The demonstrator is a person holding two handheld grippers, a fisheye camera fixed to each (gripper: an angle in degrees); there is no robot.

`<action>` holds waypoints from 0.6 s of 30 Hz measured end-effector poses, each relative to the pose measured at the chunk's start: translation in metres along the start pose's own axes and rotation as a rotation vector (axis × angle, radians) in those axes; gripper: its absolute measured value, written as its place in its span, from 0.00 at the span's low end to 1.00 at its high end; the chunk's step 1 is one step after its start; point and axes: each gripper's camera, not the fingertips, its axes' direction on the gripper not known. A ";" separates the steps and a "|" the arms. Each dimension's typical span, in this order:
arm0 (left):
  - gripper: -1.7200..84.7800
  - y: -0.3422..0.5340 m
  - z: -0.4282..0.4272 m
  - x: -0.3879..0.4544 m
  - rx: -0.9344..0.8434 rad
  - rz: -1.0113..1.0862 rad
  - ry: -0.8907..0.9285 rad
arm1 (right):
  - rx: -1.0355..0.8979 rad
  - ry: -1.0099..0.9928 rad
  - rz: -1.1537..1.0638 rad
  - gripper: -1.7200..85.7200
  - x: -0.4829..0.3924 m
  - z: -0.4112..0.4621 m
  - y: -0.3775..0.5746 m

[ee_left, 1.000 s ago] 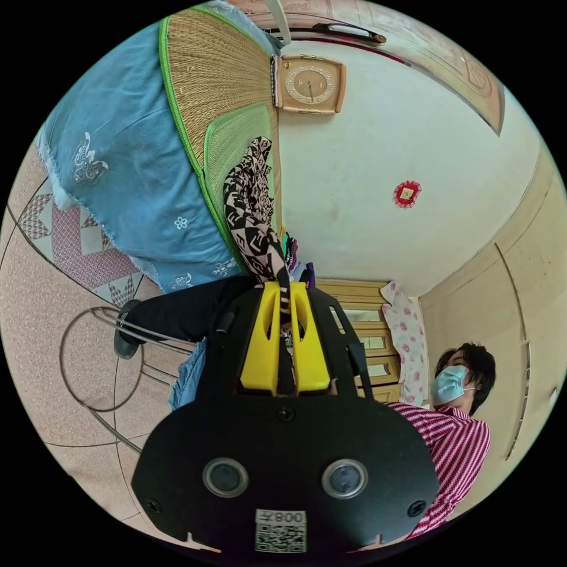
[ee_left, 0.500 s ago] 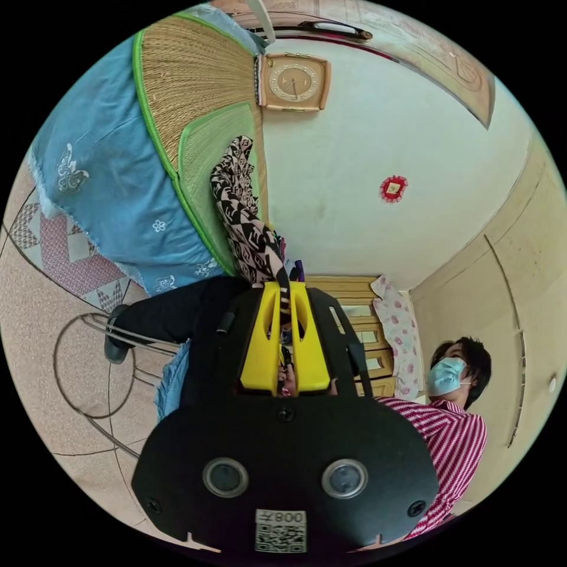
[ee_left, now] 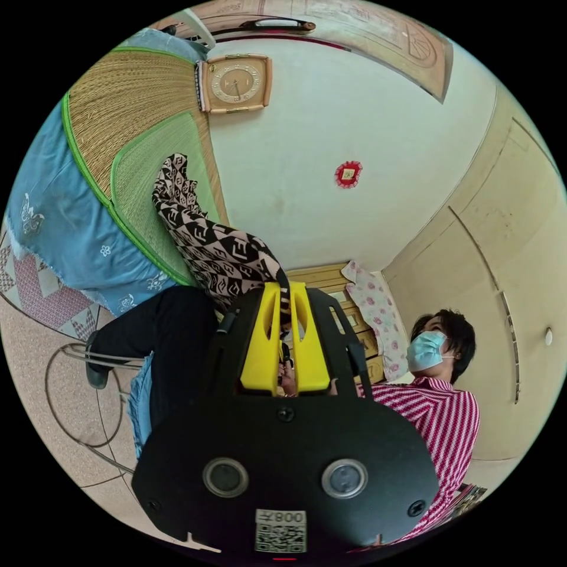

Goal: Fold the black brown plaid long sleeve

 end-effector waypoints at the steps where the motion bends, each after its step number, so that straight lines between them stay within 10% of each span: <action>1: 0.05 0.002 -0.001 0.000 0.002 0.003 0.003 | 0.000 -0.002 -0.010 0.04 -0.006 -0.002 0.002; 18: 0.05 0.045 -0.018 -0.019 0.012 0.055 0.083 | 0.006 -0.026 -0.086 0.04 -0.047 -0.018 0.024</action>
